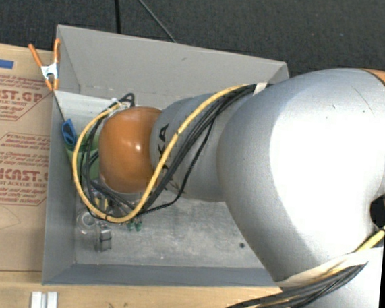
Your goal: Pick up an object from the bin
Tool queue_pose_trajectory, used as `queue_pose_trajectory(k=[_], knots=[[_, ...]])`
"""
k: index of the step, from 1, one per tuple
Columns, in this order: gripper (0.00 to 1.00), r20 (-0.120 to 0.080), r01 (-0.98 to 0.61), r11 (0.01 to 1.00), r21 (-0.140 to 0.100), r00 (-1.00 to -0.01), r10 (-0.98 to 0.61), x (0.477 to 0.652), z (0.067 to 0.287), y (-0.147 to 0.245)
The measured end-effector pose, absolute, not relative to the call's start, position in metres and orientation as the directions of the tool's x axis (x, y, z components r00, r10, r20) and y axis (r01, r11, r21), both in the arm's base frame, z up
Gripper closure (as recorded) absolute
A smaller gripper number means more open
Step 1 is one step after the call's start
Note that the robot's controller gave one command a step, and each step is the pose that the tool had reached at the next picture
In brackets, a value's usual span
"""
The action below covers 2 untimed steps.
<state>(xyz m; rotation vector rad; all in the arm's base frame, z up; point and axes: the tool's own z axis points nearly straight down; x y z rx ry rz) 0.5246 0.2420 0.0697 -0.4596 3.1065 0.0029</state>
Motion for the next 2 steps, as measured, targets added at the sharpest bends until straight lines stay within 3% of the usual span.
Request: queue_pose_trajectory(k=[1, 2], knots=[[1.0, 0.0, -0.289, 0.957, 0.001, -0.957, -0.289, 0.525, 0.07, 0.241], [1.0, -0.011, -0.317, 0.948, 0.001, -0.948, -0.317, 0.534, 0.206, 0.245]])
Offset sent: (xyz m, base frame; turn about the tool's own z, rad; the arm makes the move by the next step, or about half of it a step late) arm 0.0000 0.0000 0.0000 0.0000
